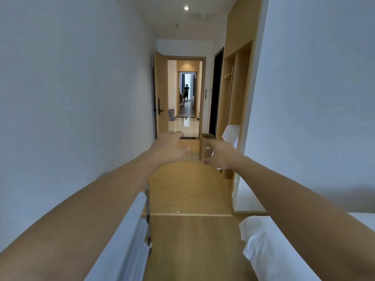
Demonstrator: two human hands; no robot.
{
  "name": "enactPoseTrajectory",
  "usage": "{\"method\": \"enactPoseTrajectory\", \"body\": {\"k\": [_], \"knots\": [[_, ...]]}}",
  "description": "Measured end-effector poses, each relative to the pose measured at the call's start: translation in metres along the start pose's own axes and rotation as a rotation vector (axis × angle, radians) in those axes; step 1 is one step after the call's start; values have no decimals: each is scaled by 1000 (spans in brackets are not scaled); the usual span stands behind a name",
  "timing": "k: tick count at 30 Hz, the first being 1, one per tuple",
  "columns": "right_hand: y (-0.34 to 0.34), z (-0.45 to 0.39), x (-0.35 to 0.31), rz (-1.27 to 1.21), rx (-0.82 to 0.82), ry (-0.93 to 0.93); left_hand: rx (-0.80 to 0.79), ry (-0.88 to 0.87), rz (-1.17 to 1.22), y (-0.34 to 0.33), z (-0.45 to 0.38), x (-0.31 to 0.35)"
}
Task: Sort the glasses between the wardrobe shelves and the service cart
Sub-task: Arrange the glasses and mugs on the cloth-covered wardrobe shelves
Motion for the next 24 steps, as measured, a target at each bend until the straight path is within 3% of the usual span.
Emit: {"method": "enactPoseTrajectory", "body": {"k": [13, 24], "knots": [[26, -192, 114, -9, -70, -3, -34, 62, -30, -72, -200, 15], [-6, -337, 148, -6, -94, -10, -88, 48, -49, -145, -334, -42]]}}
Point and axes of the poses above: each hand's wrist, its own z-axis away from the middle knuckle, its own y-axis out of the back of the hand, x = y × z, the point moved 6 cm from there along -z, towards the middle knuckle, and after that the axes turned 10 degrees about -z, right-handed, at the moved point
